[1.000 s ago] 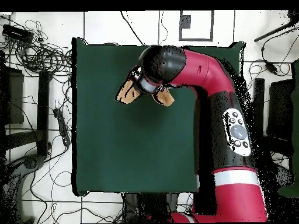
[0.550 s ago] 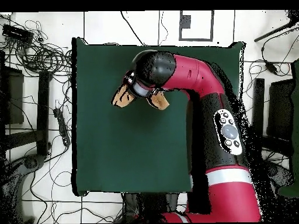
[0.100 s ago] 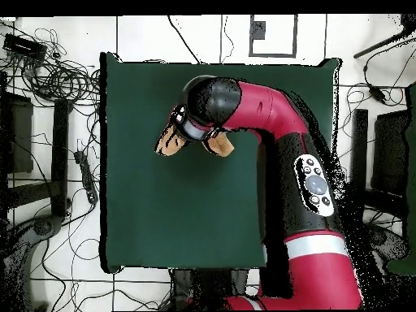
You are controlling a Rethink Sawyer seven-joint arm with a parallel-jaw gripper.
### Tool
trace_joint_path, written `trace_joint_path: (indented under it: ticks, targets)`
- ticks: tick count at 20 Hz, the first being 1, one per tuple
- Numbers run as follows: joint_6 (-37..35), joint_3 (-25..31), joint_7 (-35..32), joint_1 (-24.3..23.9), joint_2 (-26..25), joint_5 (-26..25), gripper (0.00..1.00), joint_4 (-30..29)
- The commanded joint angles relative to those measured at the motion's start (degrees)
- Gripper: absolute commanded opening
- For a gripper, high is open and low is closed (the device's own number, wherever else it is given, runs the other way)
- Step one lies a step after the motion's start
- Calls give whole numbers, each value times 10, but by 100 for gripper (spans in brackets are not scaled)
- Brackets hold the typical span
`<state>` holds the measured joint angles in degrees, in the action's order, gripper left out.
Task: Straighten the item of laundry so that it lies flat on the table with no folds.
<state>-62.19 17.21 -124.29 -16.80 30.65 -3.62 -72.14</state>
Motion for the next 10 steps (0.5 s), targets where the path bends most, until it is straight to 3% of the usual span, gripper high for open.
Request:
trace_joint_path:
  ticks: [1, 10]
  targets:
    - [49, 21, -2, 12, -10, -3, 0, -71]
    - [40, 28, 0, 7, -10, 5, 0, -77]
